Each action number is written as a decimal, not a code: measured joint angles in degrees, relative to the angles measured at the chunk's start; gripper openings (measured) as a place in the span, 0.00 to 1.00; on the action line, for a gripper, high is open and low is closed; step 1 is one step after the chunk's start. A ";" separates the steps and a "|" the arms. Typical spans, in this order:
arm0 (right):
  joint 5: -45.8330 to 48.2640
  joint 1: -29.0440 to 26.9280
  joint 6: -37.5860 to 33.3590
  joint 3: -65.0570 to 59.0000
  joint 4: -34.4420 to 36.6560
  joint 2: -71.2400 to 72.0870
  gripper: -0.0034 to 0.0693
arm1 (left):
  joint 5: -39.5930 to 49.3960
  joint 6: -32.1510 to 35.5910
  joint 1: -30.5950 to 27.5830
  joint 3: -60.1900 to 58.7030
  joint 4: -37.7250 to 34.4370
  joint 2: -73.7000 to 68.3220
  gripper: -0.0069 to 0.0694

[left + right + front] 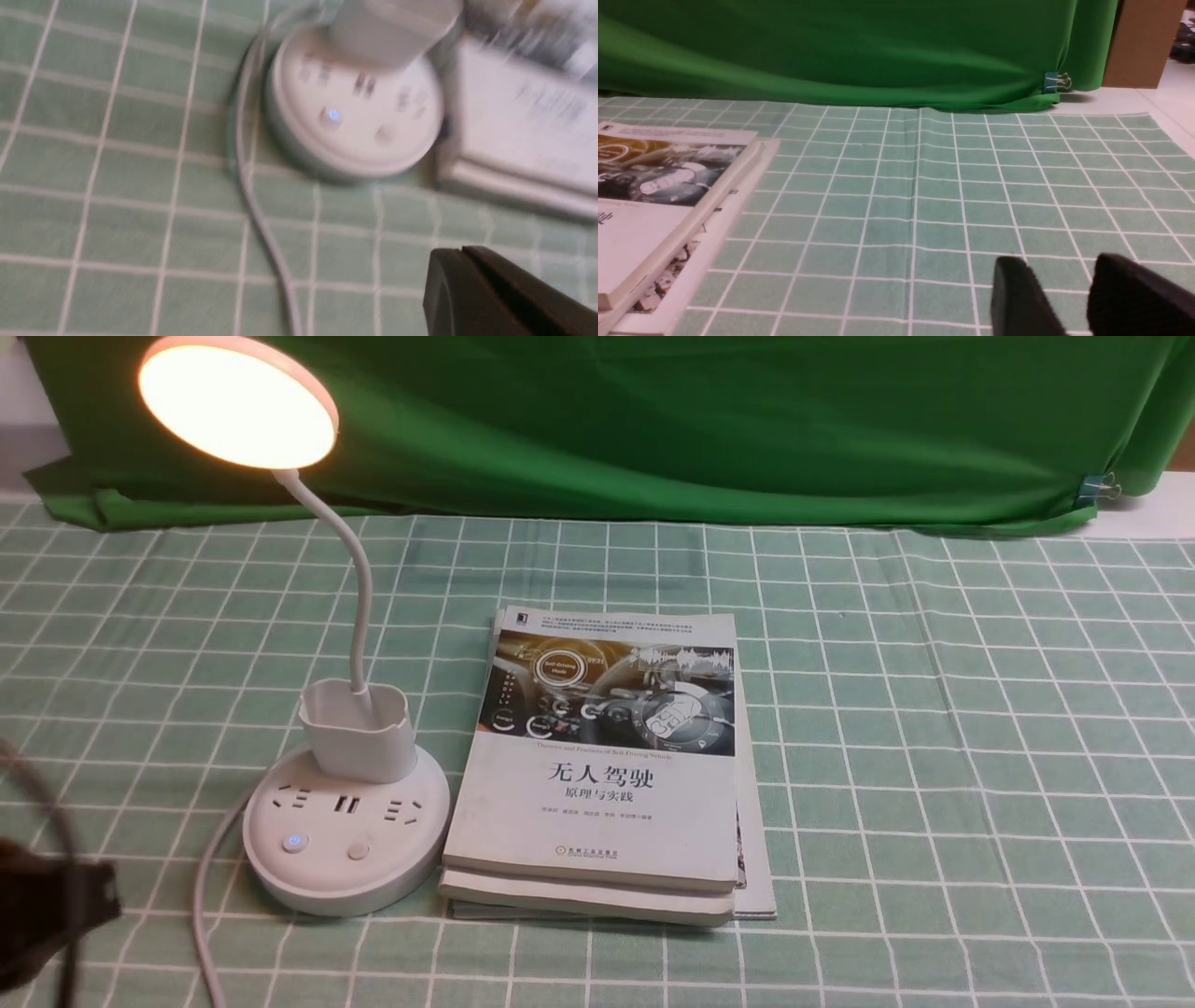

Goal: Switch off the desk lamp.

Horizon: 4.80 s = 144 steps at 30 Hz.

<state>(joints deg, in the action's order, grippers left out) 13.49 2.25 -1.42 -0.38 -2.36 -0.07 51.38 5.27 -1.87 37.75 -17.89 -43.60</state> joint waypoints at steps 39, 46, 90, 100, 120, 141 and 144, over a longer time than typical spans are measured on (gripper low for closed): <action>0.00 0.00 0.00 0.00 0.00 0.00 0.38 | 5.43 0.41 19.65 28.92 13.79 -54.50 0.09; 0.00 0.00 0.00 0.00 0.00 0.00 0.38 | 3.27 0.34 19.65 28.92 13.95 -57.48 0.09; 0.00 0.00 0.00 0.00 0.00 0.00 0.38 | 0.35 -0.66 19.65 27.02 14.70 -51.13 0.09; 0.00 0.00 0.00 0.00 0.00 0.00 0.38 | 0.55 -0.88 19.65 27.02 14.59 -55.49 0.09; 0.00 0.00 0.00 0.00 0.00 0.00 0.38 | 1.39 -0.99 19.71 25.19 13.05 -44.99 0.09; 0.00 0.00 0.00 0.00 0.00 0.00 0.38 | -39.12 -2.72 21.32 -24.64 8.15 26.00 0.09; 0.00 0.00 0.00 0.00 0.00 0.00 0.38 | -40.26 -2.72 21.32 -27.97 7.96 31.02 0.09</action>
<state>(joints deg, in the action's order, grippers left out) 13.49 2.25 -1.42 -0.38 -2.36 -0.07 11.12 2.56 19.45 9.77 -9.92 -12.58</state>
